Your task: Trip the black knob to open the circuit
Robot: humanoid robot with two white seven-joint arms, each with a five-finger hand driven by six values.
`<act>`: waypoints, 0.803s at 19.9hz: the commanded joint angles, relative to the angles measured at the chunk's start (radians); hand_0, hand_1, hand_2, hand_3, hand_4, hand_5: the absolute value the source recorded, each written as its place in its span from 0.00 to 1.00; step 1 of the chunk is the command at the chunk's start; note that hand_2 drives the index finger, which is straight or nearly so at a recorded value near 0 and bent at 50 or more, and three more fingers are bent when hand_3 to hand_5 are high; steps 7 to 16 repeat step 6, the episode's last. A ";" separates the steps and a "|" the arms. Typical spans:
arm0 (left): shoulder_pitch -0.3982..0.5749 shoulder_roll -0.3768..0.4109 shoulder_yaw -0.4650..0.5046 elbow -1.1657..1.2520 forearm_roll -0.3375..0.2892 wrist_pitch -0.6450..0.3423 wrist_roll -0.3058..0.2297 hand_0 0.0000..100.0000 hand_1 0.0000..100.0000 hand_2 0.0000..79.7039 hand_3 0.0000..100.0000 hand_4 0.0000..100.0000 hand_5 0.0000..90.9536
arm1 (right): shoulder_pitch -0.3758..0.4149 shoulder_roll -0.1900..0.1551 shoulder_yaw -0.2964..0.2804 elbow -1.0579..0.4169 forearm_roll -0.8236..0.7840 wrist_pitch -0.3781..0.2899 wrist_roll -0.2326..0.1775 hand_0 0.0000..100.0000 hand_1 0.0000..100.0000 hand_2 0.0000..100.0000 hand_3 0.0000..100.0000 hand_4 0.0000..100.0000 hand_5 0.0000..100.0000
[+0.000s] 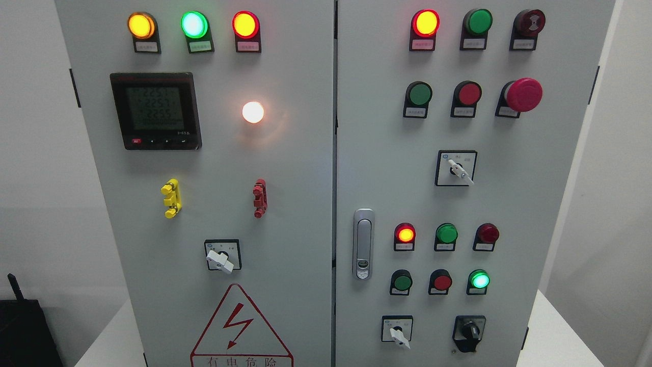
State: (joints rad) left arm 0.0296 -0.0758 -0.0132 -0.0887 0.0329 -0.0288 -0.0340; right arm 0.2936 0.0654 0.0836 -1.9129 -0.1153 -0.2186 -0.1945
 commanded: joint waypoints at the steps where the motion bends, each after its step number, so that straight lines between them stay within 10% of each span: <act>1: 0.000 -0.001 0.001 0.001 0.002 0.001 0.000 0.12 0.39 0.00 0.00 0.00 0.00 | -0.001 -0.001 0.002 -0.028 -0.003 -0.021 0.007 0.05 0.00 0.00 0.07 0.00 0.00; 16: 0.000 -0.001 0.001 0.001 0.002 0.000 0.000 0.12 0.39 0.00 0.00 0.00 0.00 | -0.001 -0.001 0.002 -0.028 -0.003 -0.021 0.007 0.05 0.00 0.00 0.07 0.00 0.00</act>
